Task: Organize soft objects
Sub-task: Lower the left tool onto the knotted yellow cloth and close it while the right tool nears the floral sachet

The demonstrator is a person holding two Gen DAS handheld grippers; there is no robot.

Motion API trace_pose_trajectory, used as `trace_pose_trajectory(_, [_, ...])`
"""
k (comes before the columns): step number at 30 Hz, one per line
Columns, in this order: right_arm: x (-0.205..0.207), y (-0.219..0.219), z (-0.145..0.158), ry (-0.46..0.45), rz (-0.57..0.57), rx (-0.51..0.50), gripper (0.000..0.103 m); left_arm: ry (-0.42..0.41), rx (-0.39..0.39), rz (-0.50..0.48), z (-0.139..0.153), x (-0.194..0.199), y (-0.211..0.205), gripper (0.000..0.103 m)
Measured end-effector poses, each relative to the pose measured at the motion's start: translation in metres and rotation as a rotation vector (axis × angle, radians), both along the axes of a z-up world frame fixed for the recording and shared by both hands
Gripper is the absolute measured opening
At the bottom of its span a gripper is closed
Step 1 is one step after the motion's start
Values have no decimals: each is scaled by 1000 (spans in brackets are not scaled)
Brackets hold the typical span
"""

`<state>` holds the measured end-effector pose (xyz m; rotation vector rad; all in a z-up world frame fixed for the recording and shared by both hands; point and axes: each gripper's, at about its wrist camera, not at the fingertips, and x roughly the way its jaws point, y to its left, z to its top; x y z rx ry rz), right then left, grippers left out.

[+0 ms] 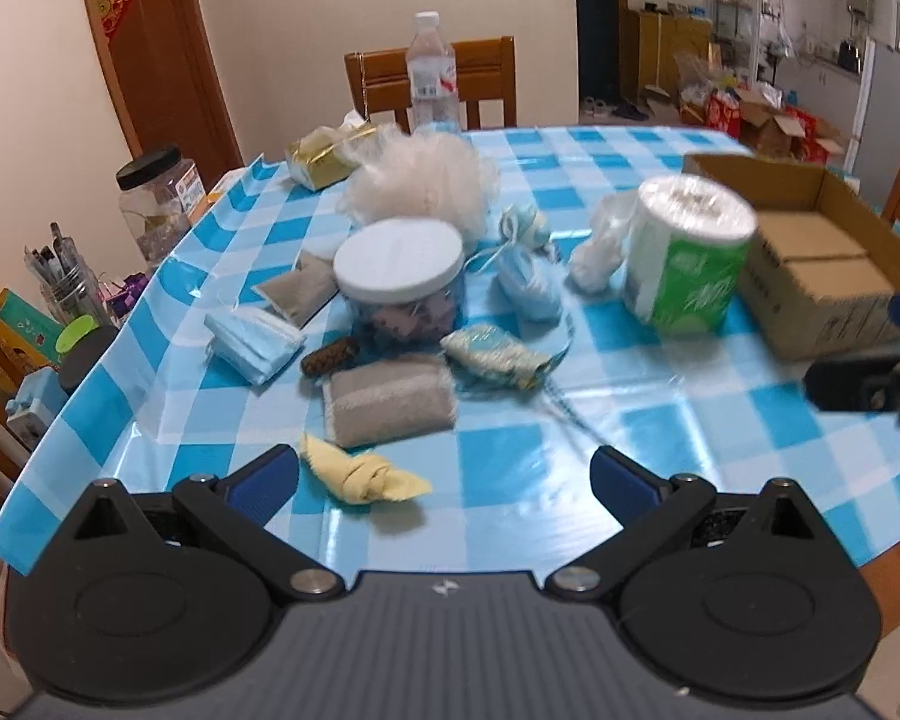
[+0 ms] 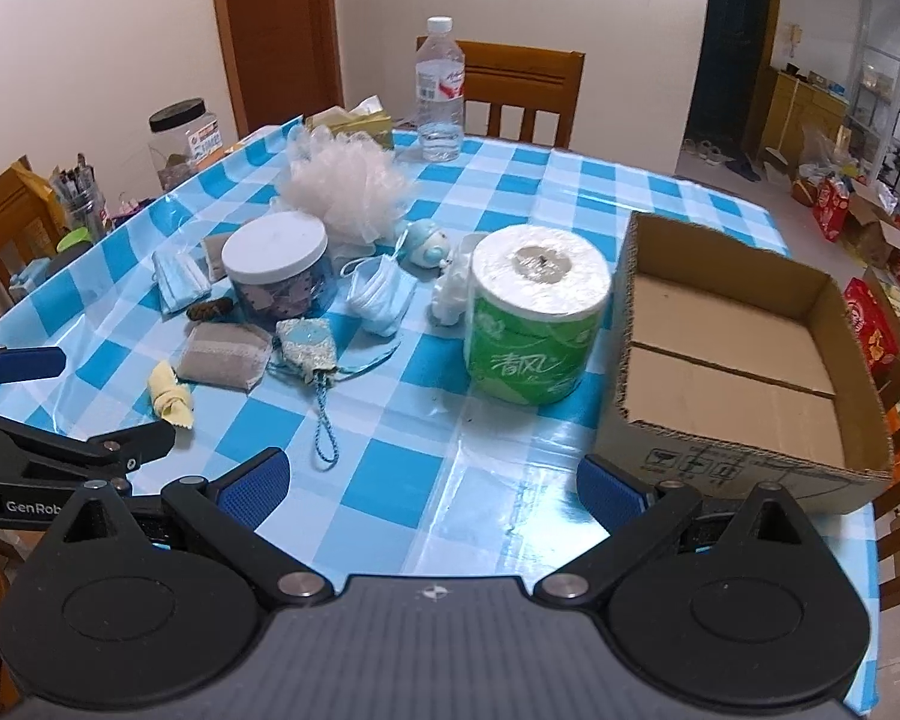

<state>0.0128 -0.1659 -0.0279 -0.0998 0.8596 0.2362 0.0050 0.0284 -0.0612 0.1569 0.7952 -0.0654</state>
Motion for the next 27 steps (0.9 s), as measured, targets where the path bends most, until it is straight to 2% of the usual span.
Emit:
trace_pose_trajectory(3, [3, 6, -8, 11, 13, -8, 103, 16, 24, 10, -13, 4, 8, 102])
trace_pose_trajectory(16, [22, 39, -34, 70, 68, -73, 103, 112, -3, 41, -59, 43, 49, 102])
trace_pose_trajectory(27, [37, 64, -49, 121, 87, -100, 103, 141, -11, 71, -85, 76, 65, 102])
